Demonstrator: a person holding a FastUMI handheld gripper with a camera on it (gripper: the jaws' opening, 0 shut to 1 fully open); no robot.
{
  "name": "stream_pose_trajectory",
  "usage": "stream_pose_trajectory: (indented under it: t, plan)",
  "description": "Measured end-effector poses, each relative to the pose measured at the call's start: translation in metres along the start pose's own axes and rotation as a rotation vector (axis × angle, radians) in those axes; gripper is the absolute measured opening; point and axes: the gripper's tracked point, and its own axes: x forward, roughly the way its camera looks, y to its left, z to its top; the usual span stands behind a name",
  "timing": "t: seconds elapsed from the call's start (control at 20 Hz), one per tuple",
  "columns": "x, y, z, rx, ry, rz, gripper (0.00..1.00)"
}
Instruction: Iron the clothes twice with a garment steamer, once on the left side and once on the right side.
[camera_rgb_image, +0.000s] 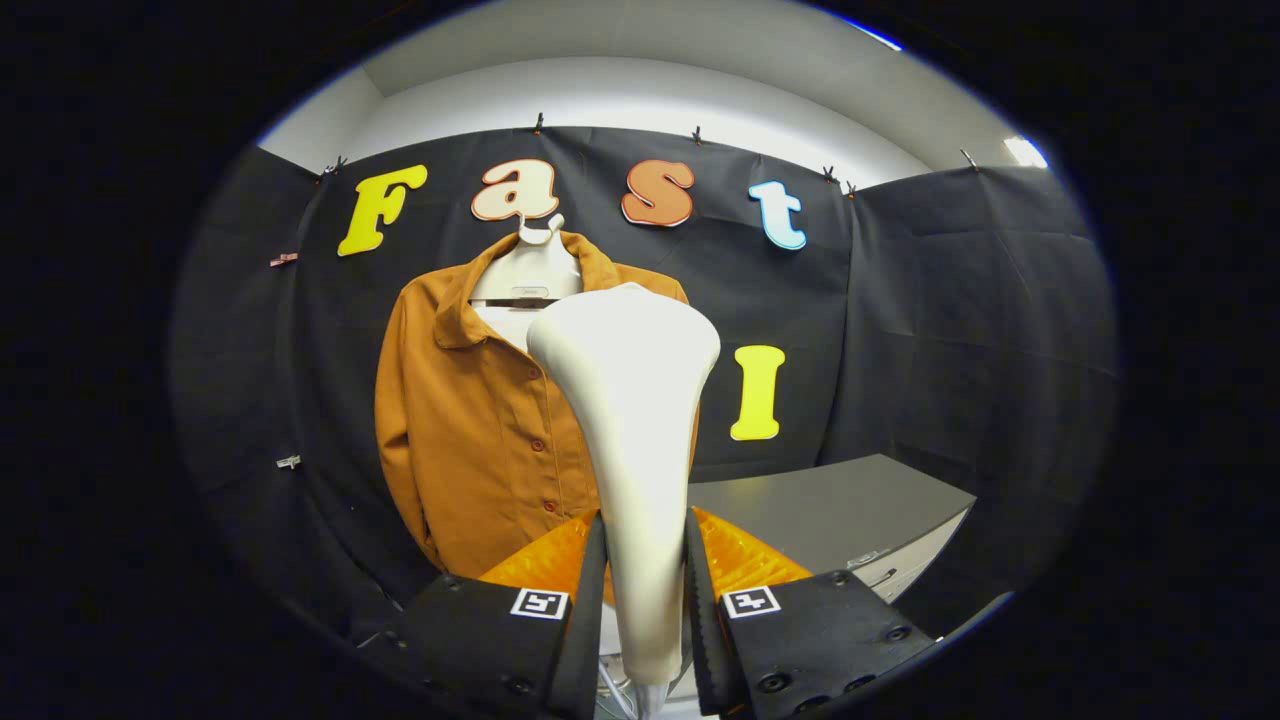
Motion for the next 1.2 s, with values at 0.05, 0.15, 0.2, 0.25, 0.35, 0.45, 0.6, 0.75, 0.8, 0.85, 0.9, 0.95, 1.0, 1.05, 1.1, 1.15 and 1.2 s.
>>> stream_pose_trajectory:
  t: [0.05, 0.15, 0.2, 0.25, 0.35, 0.45, 0.6, 0.75, 0.8, 0.85, 0.9, 0.95, 1.0, 1.05, 1.1, 1.15, 1.2]
  plan:
    - [0.001, 0.001, -0.001, 0.000, 0.000, 0.005, 0.41]
    - [0.003, 0.005, -0.001, 0.002, 0.003, 0.013, 0.41]
    - [0.005, 0.005, 0.000, 0.005, 0.002, 0.015, 0.41]
    - [0.006, 0.007, -0.001, 0.004, 0.002, 0.015, 0.41]
    - [0.009, 0.008, -0.001, 0.004, 0.003, 0.018, 0.42]
    - [0.012, 0.008, 0.000, 0.003, 0.001, 0.019, 0.42]
    - [0.014, 0.008, 0.000, 0.005, -0.003, 0.015, 0.42]
    - [0.017, 0.005, 0.001, 0.013, -0.006, 0.007, 0.42]
    - [0.017, 0.006, 0.001, 0.011, -0.006, 0.006, 0.42]
    - [0.017, 0.005, 0.001, 0.009, -0.007, 0.005, 0.42]
    - [0.017, 0.005, 0.002, 0.010, -0.008, 0.003, 0.42]
    - [0.016, 0.004, 0.002, 0.011, -0.010, 0.001, 0.42]
    - [0.016, 0.004, 0.003, 0.011, -0.012, -0.001, 0.42]
    - [0.016, 0.004, 0.003, 0.010, -0.013, -0.001, 0.42]
    - [0.016, 0.005, 0.004, 0.008, -0.013, -0.001, 0.42]
    - [0.016, 0.005, 0.004, 0.007, -0.013, -0.001, 0.42]
    - [0.016, 0.004, 0.004, 0.007, -0.014, -0.002, 0.42]
